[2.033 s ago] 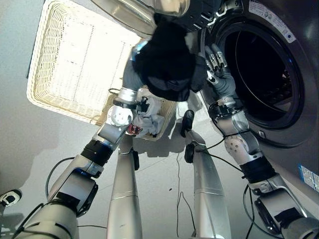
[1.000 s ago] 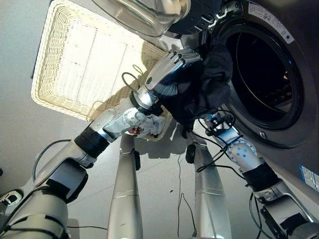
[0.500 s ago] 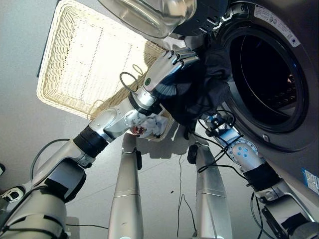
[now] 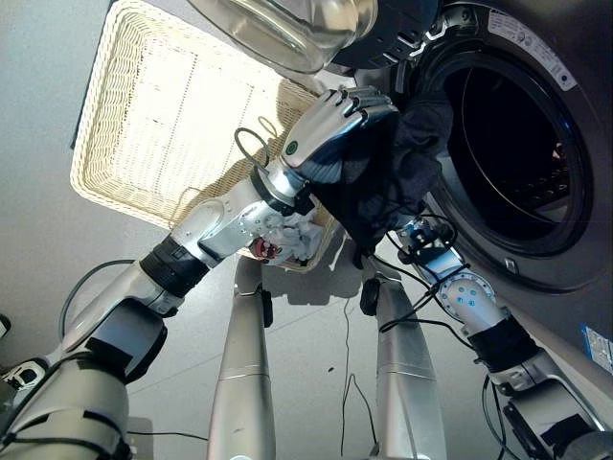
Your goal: Put the clothes into the washing machine.
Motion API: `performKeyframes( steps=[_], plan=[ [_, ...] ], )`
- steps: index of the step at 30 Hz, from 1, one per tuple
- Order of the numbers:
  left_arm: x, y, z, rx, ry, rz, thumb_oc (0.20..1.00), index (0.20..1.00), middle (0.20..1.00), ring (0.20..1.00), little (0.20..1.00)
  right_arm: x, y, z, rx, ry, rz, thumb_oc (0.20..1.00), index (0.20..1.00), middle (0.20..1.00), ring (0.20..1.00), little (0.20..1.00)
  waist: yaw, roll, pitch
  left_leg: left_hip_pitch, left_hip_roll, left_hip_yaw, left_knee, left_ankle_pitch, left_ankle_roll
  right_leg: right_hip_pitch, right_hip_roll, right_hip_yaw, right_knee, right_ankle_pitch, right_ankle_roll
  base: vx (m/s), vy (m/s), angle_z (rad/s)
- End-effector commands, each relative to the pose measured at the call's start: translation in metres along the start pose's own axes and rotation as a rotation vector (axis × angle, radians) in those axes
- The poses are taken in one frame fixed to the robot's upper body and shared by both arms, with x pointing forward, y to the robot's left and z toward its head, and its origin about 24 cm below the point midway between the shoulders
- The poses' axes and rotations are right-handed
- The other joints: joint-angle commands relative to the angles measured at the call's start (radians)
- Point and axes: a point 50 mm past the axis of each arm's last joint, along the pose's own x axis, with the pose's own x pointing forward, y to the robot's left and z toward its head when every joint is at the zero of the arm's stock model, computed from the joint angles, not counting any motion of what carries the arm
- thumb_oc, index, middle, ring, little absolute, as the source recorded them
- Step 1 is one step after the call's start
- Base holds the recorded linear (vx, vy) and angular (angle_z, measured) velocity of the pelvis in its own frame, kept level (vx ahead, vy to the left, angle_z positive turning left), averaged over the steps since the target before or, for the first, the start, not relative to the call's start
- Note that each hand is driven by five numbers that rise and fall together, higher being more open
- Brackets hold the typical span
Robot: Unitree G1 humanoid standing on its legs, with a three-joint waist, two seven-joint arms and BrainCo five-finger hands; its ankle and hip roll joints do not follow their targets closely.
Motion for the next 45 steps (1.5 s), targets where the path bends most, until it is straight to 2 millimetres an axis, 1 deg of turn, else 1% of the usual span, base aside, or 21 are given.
performKeyframes(
  steps=[1,5,7,12,16,18,20,21,22,27,32,34,36,38,39,42,45],
  plan=[
    [0.001,-0.007,0.005,-0.028,-0.012,-0.057,0.200,0.200,0.200,0.200,0.200,0.031,0.061,0.007,-0.006,-0.045,0.432,0.200,0.200,0.200,0.200,0.200,-0.033,0.044,0.001,-0.033,-0.023,0.019,0.110,-0.066,0.068,0.087,0.042,-0.044,-0.228,0.178,0.036,0.00,0.000,0.00],
    [0.001,-0.009,0.006,-0.064,0.004,-0.105,0.206,0.206,0.206,0.206,0.206,0.031,0.060,0.008,-0.010,-0.049,0.436,0.200,0.200,0.200,0.200,0.200,-0.033,0.046,0.001,-0.032,-0.023,0.020,0.109,-0.066,0.068,0.087,0.041,-0.043,-0.228,0.178,0.036,0.00,0.000,0.00],
    [0.001,-0.012,0.004,-0.086,0.028,-0.134,1.000,1.000,1.000,1.000,1.000,0.031,0.061,0.007,-0.011,-0.051,0.437,0.200,0.200,0.200,0.200,0.200,-0.033,0.046,0.001,-0.033,-0.024,0.021,0.109,-0.066,0.068,0.087,0.041,-0.043,-0.228,0.179,0.037,0.00,0.000,0.00],
    [-0.002,-0.013,0.003,-0.136,0.062,-0.149,1.000,1.000,1.000,1.000,1.000,0.031,0.061,0.009,-0.016,-0.057,0.440,0.200,0.200,0.200,0.200,0.200,-0.033,0.047,0.001,-0.036,-0.025,0.021,0.110,-0.066,0.070,0.084,0.041,-0.042,-0.230,0.181,0.038,0.00,0.000,0.00],
    [-0.004,-0.010,0.004,-0.160,0.067,-0.067,1.000,1.000,1.000,1.000,1.000,0.030,0.060,0.009,-0.017,-0.064,0.439,0.200,0.200,0.200,0.200,0.200,-0.031,0.047,0.001,-0.036,-0.025,0.020,0.110,-0.065,0.070,0.083,0.042,-0.042,-0.228,0.180,0.037,0.00,0.000,0.00],
    [-0.006,0.000,0.001,-0.075,0.079,0.109,1.000,1.000,1.000,1.000,1.000,0.029,0.060,0.009,-0.017,-0.069,0.442,0.200,0.200,0.200,0.200,0.200,-0.029,0.047,0.001,-0.041,-0.026,0.016,0.113,-0.065,0.071,0.080,0.045,-0.040,-0.223,0.179,0.035,0.00,0.000,0.00],
    [-0.011,0.012,0.000,-0.012,0.053,0.292,1.000,1.000,1.000,1.000,1.000,0.030,0.061,0.010,-0.014,-0.077,0.445,0.200,0.200,0.200,0.200,0.200,-0.024,0.046,0.001,-0.040,-0.023,0.014,0.112,-0.065,0.071,0.081,0.044,-0.041,-0.221,0.176,0.035,0.00,0.000,0.00],
    [-0.011,0.012,0.000,-0.010,0.051,0.301,1.000,1.000,1.000,1.000,1.000,0.030,0.061,0.010,-0.014,-0.077,0.445,0.200,0.200,0.200,0.200,0.200,-0.025,0.046,0.001,-0.040,-0.023,0.014,0.113,-0.065,0.070,0.081,0.044,-0.041,-0.221,0.175,0.035,0.00,0.000,0.00],
    [-0.015,0.017,0.001,0.011,0.021,0.395,1.000,1.000,1.000,1.000,1.000,0.030,0.061,0.009,-0.014,-0.084,0.446,0.200,0.200,0.200,0.200,0.200,-0.020,0.044,0.001,-0.040,-0.024,0.010,0.113,-0.067,0.069,0.081,0.043,-0.043,-0.219,0.173,0.034,0.00,0.000,0.00],
    [-0.016,0.017,0.009,0.011,-0.024,0.464,1.000,1.000,1.000,1.000,1.000,0.032,0.065,0.006,-0.016,-0.100,0.448,0.200,0.200,0.200,0.200,0.200,-0.016,0.039,0.001,-0.041,-0.029,0.002,0.116,-0.068,0.069,0.081,0.044,-0.046,-0.214,0.175,0.032,0.00,-0.012,0.00],
    [-0.012,0.016,0.015,-0.071,-0.035,0.455,1.000,1.000,1.000,1.000,1.000,0.035,0.069,0.009,-0.031,-0.119,0.444,0.200,0.200,0.200,0.200,0.200,-0.018,0.038,0.001,-0.041,-0.030,0.004,0.114,-0.069,0.070,0.082,0.047,-0.047,-0.215,0.174,0.032,0.00,0.000,0.00],
    [-0.012,0.017,0.015,-0.108,-0.030,0.455,1.000,1.000,1.000,1.000,1.000,0.035,0.070,0.013,-0.050,-0.143,0.443,0.200,0.200,0.200,0.200,0.200,-0.019,0.038,0.001,-0.038,-0.030,0.006,0.111,-0.069,0.070,0.084,0.049,-0.047,-0.216,0.174,0.031,0.00,0.000,0.00],
    [-0.015,0.020,0.010,-0.204,0.020,0.503,1.000,1.000,1.000,1.000,1.000,0.034,0.069,0.020,-0.069,-0.192,0.436,0.200,0.200,0.200,0.200,0.200,-0.019,0.037,0.001,-0.032,-0.031,0.008,0.108,-0.069,0.070,0.090,0.051,-0.046,-0.219,0.175,0.031,0.00,0.000,0.00],
    [-0.017,0.022,0.008,-0.232,0.038,0.528,1.000,1.000,1.000,1.000,1.000,0.033,0.067,0.022,-0.076,-0.206,0.432,0.200,0.200,0.200,0.200,0.200,-0.020,0.037,0.001,-0.031,-0.031,0.008,0.108,-0.069,0.071,0.092,0.051,-0.046,-0.219,0.175,0.032,0.00,0.000,0.00],
    [-0.024,0.024,0.001,-0.287,0.089,0.600,1.000,1.000,1.000,1.000,1.000,0.032,0.064,0.027,-0.086,-0.240,0.416,0.200,0.200,0.200,0.200,0.200,-0.019,0.036,0.001,-0.032,-0.032,0.006,0.112,-0.072,0.071,0.091,0.051,-0.047,-0.216,0.174,0.033,0.00,0.000,0.00],
    [-0.029,0.026,-0.003,-0.270,0.125,0.645,1.000,1.000,1.000,1.000,1.000,0.033,0.063,0.030,-0.097,-0.254,0.409,0.200,0.200,0.200,0.200,0.200,-0.017,0.037,0.001,-0.032,-0.033,0.004,0.112,-0.072,0.071,0.090,0.050,-0.047,-0.216,0.175,0.033,0.00,0.000,0.00],
    [-0.038,0.031,-0.014,-0.143,0.214,0.700,1.000,1.000,1.000,1.000,1.000,0.031,0.064,0.037,-0.117,-0.269,0.397,0.200,0.200,0.200,0.200,0.200,-0.014,0.039,0.001,-0.031,-0.035,0.000,0.113,-0.071,0.071,0.091,0.053,-0.046,-0.214,0.175,0.030,0.00,0.000,0.00]
  ],
)
